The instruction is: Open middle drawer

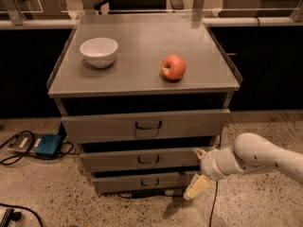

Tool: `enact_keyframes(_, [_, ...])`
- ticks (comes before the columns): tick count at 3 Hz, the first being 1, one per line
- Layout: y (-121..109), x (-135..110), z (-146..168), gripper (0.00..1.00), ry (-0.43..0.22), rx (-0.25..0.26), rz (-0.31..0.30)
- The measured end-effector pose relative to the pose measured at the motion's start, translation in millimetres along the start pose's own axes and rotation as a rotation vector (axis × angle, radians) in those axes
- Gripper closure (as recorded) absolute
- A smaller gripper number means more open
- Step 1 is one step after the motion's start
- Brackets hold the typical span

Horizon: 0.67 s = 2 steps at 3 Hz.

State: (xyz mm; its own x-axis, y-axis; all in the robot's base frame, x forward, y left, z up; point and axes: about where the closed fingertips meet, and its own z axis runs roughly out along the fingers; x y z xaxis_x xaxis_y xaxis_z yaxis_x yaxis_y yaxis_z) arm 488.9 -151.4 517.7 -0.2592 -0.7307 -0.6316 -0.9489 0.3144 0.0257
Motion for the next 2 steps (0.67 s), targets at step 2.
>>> enact_keyframes(2, [-43.3, -14.3, 11.0, 0.00, -0.013, 0.108, -0.058])
